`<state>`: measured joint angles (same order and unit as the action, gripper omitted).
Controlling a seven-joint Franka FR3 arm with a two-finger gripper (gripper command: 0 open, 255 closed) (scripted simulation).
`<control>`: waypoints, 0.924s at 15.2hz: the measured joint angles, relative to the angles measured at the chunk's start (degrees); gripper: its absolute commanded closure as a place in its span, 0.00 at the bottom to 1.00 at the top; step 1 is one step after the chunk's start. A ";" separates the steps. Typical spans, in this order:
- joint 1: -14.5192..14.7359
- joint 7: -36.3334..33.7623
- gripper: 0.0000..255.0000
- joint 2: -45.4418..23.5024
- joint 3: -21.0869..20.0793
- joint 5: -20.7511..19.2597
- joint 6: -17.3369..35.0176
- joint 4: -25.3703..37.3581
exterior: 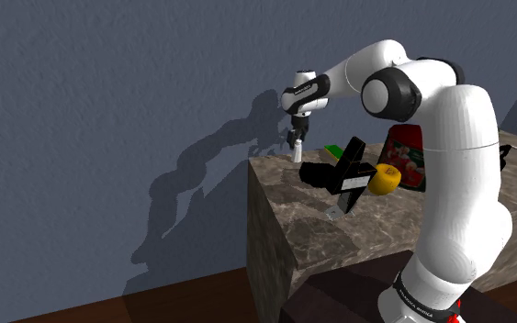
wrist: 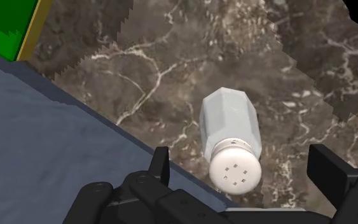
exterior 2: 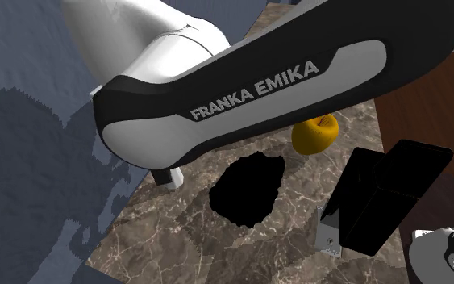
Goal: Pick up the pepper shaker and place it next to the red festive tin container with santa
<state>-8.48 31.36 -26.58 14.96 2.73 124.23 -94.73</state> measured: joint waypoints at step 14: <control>-0.20 0.21 1.00 -0.58 -0.05 0.18 0.84 -0.22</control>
<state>-8.68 31.57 -27.16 14.91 2.91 125.07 -94.94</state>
